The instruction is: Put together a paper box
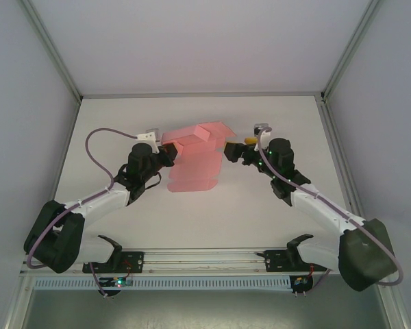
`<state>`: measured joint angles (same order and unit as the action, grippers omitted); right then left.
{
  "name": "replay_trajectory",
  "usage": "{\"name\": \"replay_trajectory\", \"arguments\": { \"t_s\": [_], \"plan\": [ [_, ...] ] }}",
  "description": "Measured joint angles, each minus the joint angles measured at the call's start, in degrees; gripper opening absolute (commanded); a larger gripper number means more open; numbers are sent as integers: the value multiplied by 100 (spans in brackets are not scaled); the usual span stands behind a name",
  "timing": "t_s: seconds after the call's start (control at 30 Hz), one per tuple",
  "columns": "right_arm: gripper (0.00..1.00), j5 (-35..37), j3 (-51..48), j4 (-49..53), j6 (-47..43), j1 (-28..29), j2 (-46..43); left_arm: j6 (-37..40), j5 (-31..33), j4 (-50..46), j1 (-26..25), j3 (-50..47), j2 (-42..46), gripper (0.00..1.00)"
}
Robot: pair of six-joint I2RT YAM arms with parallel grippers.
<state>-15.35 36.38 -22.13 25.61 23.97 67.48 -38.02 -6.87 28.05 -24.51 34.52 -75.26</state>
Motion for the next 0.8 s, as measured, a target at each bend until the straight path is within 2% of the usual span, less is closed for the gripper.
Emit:
{"name": "replay_trajectory", "arguments": {
  "t_s": [0.2,0.5,0.7,0.8],
  "plan": [
    [98,358,514,46,-398,560,560,2,13,15,39,-24,0,0],
    [98,1644,1021,511,-848,925,1158,48,348,-70,103,-192,26,0],
    [98,1921,1016,780,-960,966,1043,245,409,-238,79,-205,247,0],
    [98,1928,752,1032,-1045,918,487,398,463,-345,57,-205,437,0]
  ]
}}
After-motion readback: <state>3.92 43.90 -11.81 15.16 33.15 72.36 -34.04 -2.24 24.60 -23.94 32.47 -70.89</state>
